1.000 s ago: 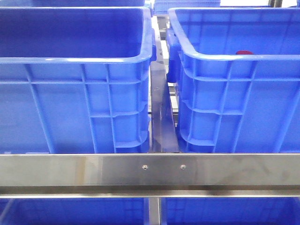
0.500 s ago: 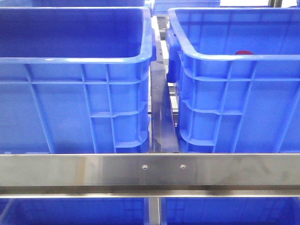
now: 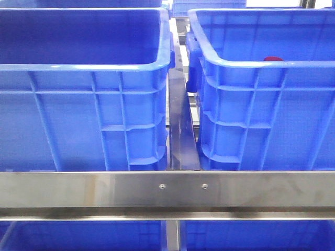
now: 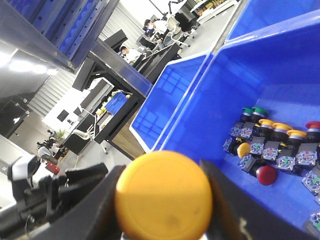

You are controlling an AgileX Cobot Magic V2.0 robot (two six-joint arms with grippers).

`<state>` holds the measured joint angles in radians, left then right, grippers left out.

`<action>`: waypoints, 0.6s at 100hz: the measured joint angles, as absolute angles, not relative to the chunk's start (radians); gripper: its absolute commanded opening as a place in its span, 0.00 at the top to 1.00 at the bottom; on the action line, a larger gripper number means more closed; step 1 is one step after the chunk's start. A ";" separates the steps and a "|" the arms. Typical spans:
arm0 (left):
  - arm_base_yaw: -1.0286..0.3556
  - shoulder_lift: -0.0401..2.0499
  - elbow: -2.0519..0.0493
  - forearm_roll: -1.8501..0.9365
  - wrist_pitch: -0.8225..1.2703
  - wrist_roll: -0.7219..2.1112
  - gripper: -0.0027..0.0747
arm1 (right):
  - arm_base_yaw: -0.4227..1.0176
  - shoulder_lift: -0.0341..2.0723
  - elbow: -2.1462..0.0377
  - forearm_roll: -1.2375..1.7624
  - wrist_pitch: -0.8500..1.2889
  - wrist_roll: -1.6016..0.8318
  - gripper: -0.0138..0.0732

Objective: Pick red and yellow buttons and place in box
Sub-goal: 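Pass the yellow button from the left gripper into the right gripper, then carry the yellow button with the right gripper over the destination bin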

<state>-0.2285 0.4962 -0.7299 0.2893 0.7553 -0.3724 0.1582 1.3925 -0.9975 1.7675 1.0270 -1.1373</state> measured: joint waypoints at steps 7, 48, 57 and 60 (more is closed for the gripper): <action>-0.229 0.486 -0.726 0.242 0.775 -0.308 0.27 | 0.158 1.393 -0.998 1.768 1.022 -1.137 0.87; -0.229 0.484 -0.723 0.212 0.791 -0.256 0.99 | 0.039 1.393 -1.016 1.764 0.980 -1.170 0.87; -0.229 0.484 -0.723 0.212 0.791 -0.254 0.99 | -0.022 1.393 -1.045 1.761 0.929 -1.192 0.87; -0.229 0.484 -0.723 0.212 0.791 -0.254 0.99 | -0.039 1.393 -1.057 1.746 0.902 -1.199 0.87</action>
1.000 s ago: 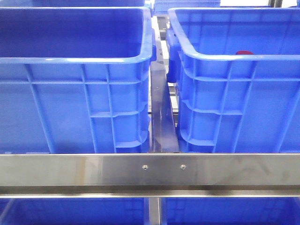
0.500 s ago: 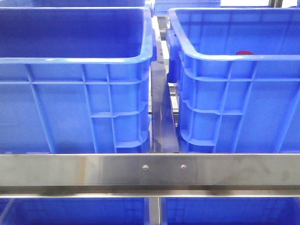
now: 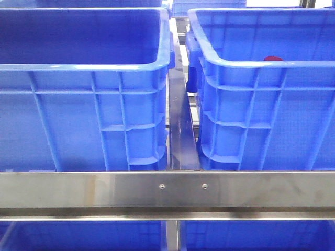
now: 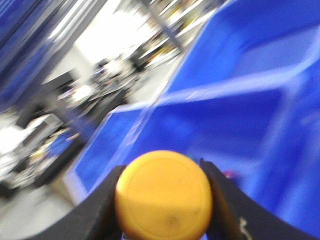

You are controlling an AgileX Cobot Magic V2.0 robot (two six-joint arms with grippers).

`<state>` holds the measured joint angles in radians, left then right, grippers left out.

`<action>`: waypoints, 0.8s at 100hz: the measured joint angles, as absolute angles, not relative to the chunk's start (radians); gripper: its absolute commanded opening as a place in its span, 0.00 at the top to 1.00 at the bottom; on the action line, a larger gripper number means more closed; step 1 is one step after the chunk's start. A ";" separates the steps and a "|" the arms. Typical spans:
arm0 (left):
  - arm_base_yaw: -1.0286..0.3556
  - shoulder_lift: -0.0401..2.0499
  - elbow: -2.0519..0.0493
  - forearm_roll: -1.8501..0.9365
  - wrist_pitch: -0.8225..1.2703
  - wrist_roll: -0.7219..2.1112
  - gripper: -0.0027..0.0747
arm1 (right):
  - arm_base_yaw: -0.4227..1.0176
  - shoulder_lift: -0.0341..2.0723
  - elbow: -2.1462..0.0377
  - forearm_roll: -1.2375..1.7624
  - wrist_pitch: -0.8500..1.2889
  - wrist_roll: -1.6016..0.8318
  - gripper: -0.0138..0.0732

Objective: Pick red and yellow buttons and place in box
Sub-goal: 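Carry the yellow button with the right gripper over the destination bin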

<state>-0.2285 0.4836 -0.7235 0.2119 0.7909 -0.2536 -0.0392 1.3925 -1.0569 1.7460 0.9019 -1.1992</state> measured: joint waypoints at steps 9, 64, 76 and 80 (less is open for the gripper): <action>-0.229 0.484 -0.723 0.212 0.791 -0.254 0.99 | -0.083 1.393 -1.082 1.685 0.777 -1.227 0.87; -0.229 0.484 -0.723 0.212 0.791 -0.254 0.99 | -0.110 1.544 -1.091 1.484 0.009 -1.362 0.87; -0.229 0.484 -0.723 0.212 0.791 -0.254 0.99 | -0.110 1.627 -1.093 1.488 -0.033 -1.364 0.87; -0.229 0.484 -0.723 0.212 0.791 -0.254 0.99 | -0.110 1.654 -1.098 1.490 -0.041 -1.364 0.87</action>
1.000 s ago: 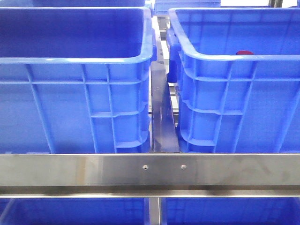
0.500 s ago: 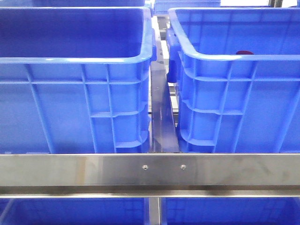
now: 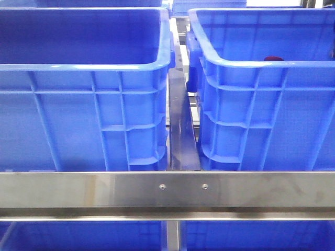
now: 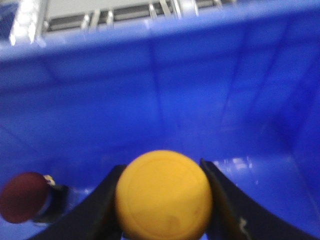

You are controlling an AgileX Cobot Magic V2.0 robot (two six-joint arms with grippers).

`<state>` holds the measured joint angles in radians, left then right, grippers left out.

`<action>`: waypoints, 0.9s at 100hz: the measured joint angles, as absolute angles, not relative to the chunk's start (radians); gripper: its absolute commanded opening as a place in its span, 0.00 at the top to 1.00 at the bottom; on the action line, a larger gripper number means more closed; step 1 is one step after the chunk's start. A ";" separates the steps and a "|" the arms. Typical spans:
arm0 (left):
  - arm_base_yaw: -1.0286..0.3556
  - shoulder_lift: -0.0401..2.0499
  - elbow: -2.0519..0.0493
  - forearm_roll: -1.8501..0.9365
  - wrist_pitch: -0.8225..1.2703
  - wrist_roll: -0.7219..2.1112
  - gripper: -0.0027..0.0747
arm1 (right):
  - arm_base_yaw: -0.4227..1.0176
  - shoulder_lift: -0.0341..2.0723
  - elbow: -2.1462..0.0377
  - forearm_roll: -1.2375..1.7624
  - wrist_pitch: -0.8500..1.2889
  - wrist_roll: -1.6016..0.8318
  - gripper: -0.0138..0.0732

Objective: Pick red and yellow buttons and place in box
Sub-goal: 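Carry the yellow button with the right gripper over the destination bin, then lower the yellow button beside the red one and open the right gripper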

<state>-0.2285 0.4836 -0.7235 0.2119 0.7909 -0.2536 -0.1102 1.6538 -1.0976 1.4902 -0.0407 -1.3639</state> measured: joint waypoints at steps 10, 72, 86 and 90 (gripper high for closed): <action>-0.229 0.484 -0.723 0.212 0.791 -0.254 0.99 | -0.110 1.713 -1.122 1.491 -0.049 -1.364 0.87; -0.229 0.484 -0.723 0.212 0.789 -0.254 0.99 | -0.110 1.901 -1.244 1.497 -0.056 -1.364 0.87; -0.229 0.484 -0.723 0.212 0.789 -0.254 0.99 | -0.110 1.912 -1.250 1.497 -0.036 -1.364 0.85; -0.229 0.484 -0.723 0.212 0.789 -0.254 0.99 | -0.110 1.914 -1.250 1.497 -0.029 -1.364 0.82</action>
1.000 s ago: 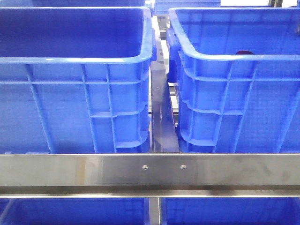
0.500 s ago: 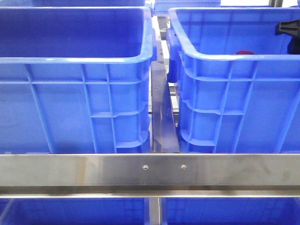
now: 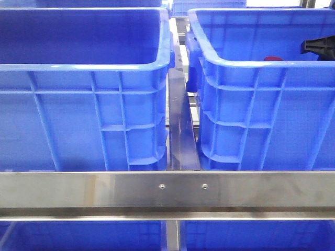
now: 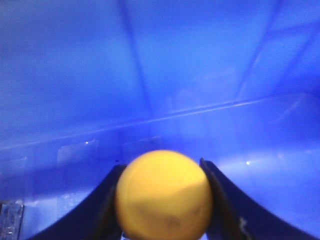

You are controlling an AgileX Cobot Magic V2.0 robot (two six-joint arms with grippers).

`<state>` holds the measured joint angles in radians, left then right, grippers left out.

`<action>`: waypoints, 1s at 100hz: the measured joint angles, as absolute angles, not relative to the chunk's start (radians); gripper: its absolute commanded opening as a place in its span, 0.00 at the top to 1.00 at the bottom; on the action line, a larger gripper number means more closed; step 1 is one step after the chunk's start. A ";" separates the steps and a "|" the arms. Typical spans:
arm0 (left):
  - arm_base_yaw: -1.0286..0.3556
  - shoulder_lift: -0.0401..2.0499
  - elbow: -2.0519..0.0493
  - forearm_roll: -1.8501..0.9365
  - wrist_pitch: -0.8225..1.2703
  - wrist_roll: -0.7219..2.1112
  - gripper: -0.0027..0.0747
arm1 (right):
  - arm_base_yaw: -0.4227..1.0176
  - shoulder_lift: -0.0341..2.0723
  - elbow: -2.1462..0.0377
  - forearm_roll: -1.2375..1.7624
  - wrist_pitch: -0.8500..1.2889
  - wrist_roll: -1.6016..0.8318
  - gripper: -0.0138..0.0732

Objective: Pick red and yellow buttons and place in box
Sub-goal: 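Lower the yellow button beside the red one and open the right gripper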

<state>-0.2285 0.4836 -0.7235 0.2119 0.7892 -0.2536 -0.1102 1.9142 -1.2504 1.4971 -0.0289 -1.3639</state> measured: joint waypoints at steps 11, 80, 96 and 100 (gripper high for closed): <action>-0.229 0.484 -0.723 0.212 0.789 -0.254 0.99 | -0.112 1.913 -1.250 1.497 -0.018 -1.366 0.66; -0.229 0.484 -0.723 0.212 0.789 -0.254 0.99 | -0.116 1.801 -1.246 1.497 0.025 -1.368 0.30; -0.225 0.484 -0.723 0.212 0.789 -0.254 0.99 | -0.116 1.681 -1.201 1.497 0.041 -1.370 0.30; -0.225 0.484 -0.723 0.212 0.789 -0.254 0.99 | -0.116 1.644 -1.180 1.497 0.043 -1.370 0.30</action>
